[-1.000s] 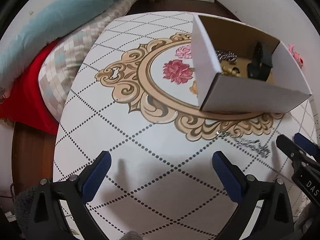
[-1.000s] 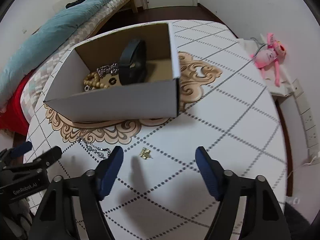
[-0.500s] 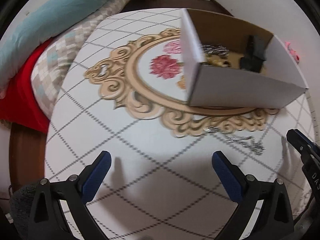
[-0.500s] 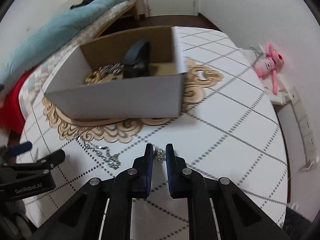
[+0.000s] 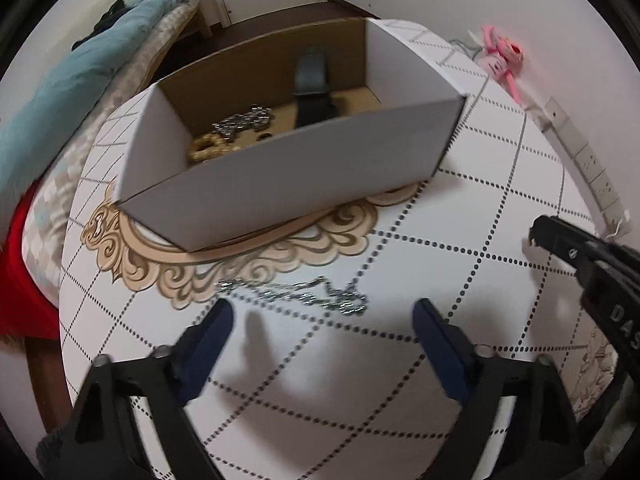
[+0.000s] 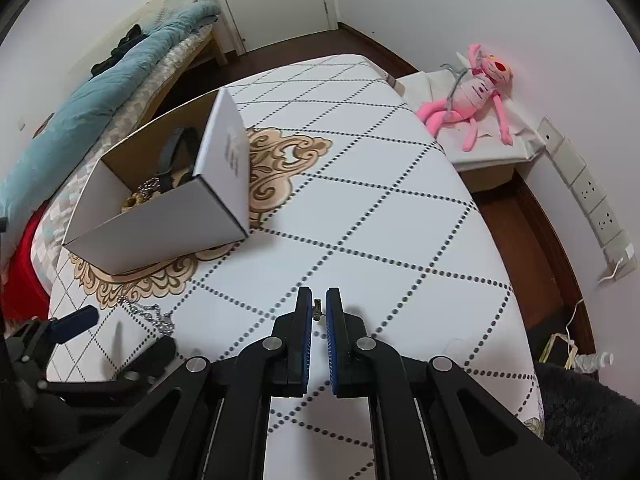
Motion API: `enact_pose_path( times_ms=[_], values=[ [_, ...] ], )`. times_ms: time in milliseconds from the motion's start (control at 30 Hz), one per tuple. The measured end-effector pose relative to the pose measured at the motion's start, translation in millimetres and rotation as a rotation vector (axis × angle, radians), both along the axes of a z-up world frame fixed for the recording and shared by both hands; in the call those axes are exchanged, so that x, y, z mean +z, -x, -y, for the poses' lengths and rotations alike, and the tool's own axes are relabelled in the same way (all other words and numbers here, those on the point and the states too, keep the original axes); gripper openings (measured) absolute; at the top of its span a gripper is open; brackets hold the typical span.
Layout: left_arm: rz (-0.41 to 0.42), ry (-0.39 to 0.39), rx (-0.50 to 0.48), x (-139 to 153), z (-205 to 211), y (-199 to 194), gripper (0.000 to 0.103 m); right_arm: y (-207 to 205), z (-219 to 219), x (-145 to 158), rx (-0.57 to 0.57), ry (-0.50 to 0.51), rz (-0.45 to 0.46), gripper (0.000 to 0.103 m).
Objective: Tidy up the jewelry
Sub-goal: 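Grasp the silver chain with the left tool while the right tool holds the earring, then carry the chain and earring into the box and open both tools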
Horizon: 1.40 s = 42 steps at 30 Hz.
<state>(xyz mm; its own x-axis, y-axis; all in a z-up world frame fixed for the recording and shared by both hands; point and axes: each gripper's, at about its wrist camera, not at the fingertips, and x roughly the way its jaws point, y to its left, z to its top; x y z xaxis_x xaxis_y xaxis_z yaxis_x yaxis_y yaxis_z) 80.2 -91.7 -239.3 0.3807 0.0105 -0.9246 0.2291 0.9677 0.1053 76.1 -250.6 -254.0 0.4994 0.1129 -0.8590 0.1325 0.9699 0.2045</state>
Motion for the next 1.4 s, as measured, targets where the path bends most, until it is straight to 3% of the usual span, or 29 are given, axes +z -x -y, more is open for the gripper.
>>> enact_pose_path(
  times_ms=[100, 167, 233, 300, 700, 1067, 1233, 1400],
  values=[
    [0.019, -0.014, 0.003, -4, -1, -8, 0.072, 0, 5, 0, -0.009, -0.005, 0.002, 0.007],
    [0.025, 0.012, 0.001, -3, -1, -11, 0.051, 0, 5, 1, -0.011, -0.008, 0.004, 0.007],
    [0.019, 0.040, -0.004, -2, -2, -16, 0.020, 0, 5, 1, -0.012, -0.011, 0.005, 0.007],
    [0.014, 0.038, -0.011, -1, -4, -19, 0.005, 0, 4, 2, -0.011, -0.013, 0.007, 0.007],
    [-0.054, 0.305, 0.078, 26, -51, 3, 0.004, 4, -13, 29, 0.039, -0.060, 0.055, 0.007],
    [0.076, 0.434, 0.097, 119, -90, 2, 0.004, -5, -35, 85, 0.112, -0.137, 0.137, 0.007],
    [0.148, 0.480, 0.083, 164, -96, -22, 0.004, -25, -37, 117, 0.146, -0.159, 0.175, 0.007],
    [0.173, 0.491, 0.064, 187, -96, -57, 0.004, -54, -42, 140, 0.193, -0.156, 0.188, 0.007]
  ],
)
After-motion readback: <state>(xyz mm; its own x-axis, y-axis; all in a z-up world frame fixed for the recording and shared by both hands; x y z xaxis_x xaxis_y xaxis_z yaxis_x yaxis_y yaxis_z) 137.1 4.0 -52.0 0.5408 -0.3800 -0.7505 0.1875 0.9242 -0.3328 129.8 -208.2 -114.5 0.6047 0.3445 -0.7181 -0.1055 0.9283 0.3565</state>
